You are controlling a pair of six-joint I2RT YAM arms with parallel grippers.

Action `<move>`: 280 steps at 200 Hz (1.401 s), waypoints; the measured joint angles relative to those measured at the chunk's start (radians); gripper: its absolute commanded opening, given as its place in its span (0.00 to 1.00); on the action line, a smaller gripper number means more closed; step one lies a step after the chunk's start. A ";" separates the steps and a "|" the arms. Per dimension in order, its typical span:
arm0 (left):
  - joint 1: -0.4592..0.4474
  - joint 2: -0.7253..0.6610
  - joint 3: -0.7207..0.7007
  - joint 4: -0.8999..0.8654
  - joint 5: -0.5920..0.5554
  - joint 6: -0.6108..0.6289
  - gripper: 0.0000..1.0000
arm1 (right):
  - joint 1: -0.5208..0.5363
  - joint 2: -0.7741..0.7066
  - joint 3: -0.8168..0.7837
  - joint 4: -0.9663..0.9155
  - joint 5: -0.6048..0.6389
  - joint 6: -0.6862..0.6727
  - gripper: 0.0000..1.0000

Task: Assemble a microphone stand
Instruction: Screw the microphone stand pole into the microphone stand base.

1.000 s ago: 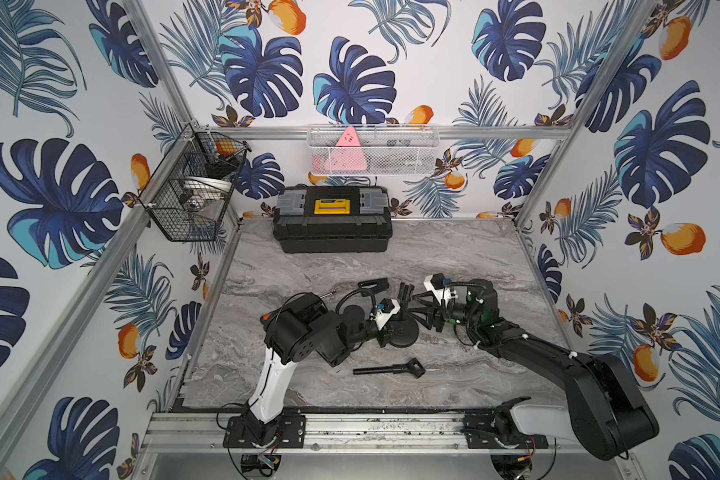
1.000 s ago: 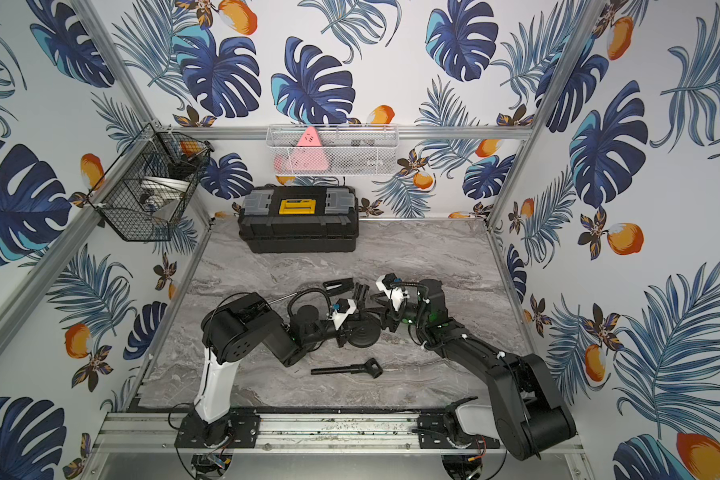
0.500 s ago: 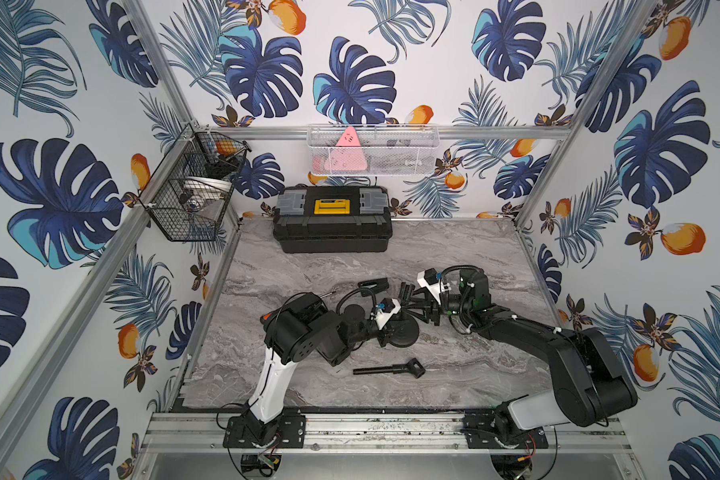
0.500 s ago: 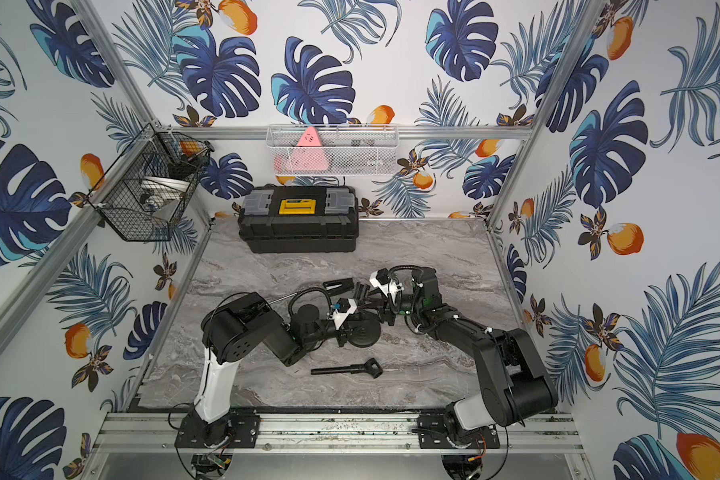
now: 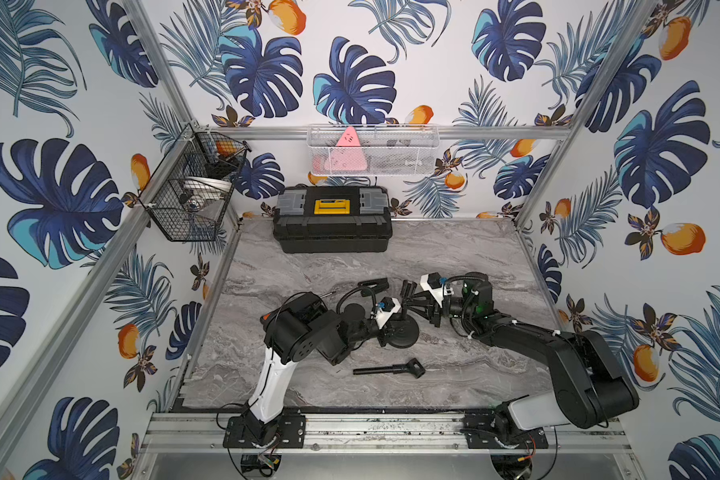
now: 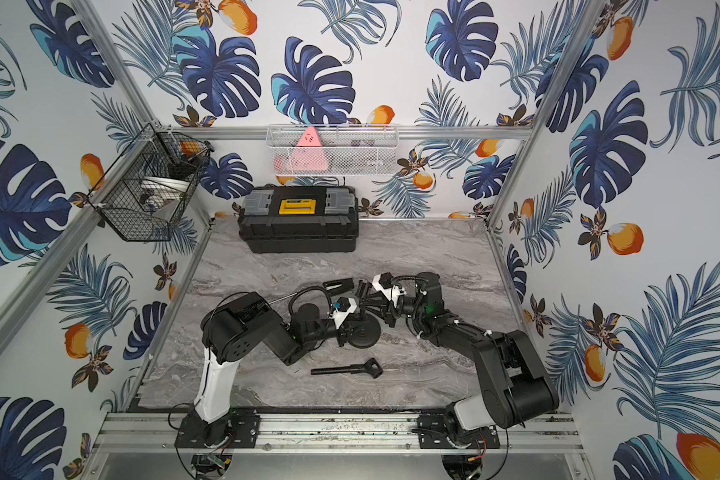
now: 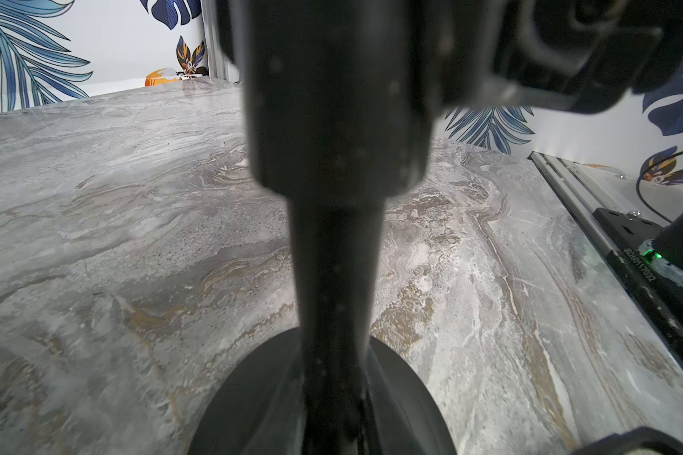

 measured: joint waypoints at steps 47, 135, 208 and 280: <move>0.002 -0.002 -0.006 0.004 -0.019 0.011 0.34 | 0.122 -0.059 -0.144 0.226 0.249 0.073 0.00; 0.023 0.012 -0.023 0.061 0.039 -0.026 0.28 | 0.377 -0.140 -0.309 0.424 0.874 0.210 0.00; 0.031 0.018 -0.020 0.073 0.047 -0.038 0.22 | 0.572 -0.032 -0.245 0.447 1.301 0.294 0.00; 0.030 0.021 -0.007 0.067 0.033 -0.024 0.11 | 0.494 -0.164 -0.277 0.222 1.103 0.338 0.60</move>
